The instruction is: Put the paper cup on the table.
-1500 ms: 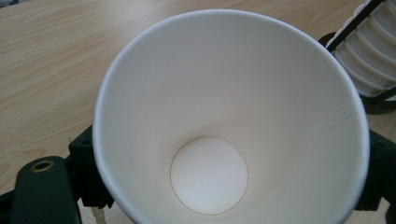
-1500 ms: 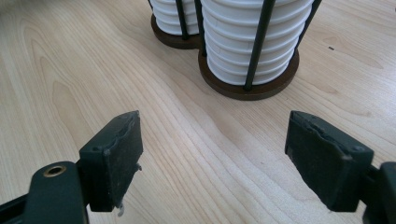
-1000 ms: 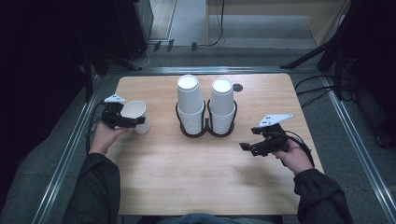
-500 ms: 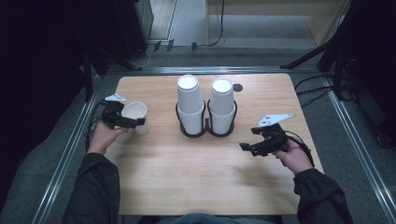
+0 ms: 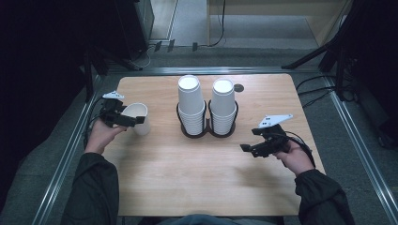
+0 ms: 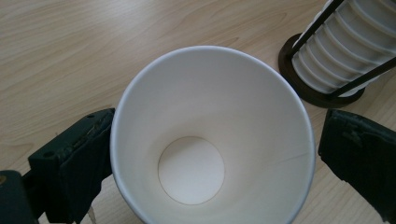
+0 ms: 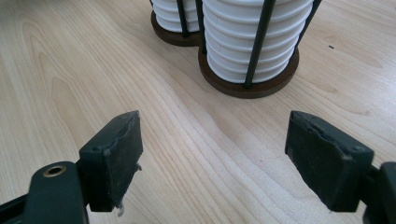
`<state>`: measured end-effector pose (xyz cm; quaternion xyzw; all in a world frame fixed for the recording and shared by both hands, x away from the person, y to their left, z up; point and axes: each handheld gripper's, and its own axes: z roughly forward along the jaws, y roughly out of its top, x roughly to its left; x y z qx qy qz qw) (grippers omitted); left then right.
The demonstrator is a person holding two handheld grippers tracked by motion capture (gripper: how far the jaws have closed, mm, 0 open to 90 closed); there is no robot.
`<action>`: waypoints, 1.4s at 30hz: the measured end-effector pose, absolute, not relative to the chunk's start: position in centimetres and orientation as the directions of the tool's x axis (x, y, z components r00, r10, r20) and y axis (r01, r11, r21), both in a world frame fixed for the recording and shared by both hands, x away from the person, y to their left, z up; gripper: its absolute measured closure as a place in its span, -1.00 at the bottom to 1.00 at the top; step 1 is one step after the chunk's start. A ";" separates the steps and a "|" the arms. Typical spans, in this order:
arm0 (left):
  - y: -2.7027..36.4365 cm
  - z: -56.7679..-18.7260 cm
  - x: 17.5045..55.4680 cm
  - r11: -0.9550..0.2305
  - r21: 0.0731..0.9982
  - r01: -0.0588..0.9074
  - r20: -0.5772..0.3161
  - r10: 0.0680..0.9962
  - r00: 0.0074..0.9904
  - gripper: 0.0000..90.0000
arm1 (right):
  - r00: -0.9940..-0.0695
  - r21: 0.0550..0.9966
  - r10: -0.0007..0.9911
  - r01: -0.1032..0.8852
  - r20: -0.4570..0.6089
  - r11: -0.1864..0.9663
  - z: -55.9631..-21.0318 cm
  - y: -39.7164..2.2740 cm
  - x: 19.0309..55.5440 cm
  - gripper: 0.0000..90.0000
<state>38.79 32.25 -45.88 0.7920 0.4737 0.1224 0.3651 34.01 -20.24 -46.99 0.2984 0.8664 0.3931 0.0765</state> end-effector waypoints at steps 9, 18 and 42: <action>32.5 -44.3 38.5 -0.256 0.693 0.674 -0.178 0.845 0.504 -1.00 | -0.813 0.724 0.574 0.456 0.102 0.517 -47.0 -20.2 34.0 -0.57; 31.6 -42.5 38.1 -0.275 0.689 0.670 -0.150 0.851 0.504 -1.00 | -0.813 0.720 0.573 0.460 0.106 0.520 -47.1 -20.1 34.1 -0.57; 27.5 -39.6 36.9 -0.301 0.709 0.638 -0.229 0.757 0.612 -1.00 | -0.827 0.717 0.552 0.449 0.107 0.533 -47.3 -19.8 34.5 -0.57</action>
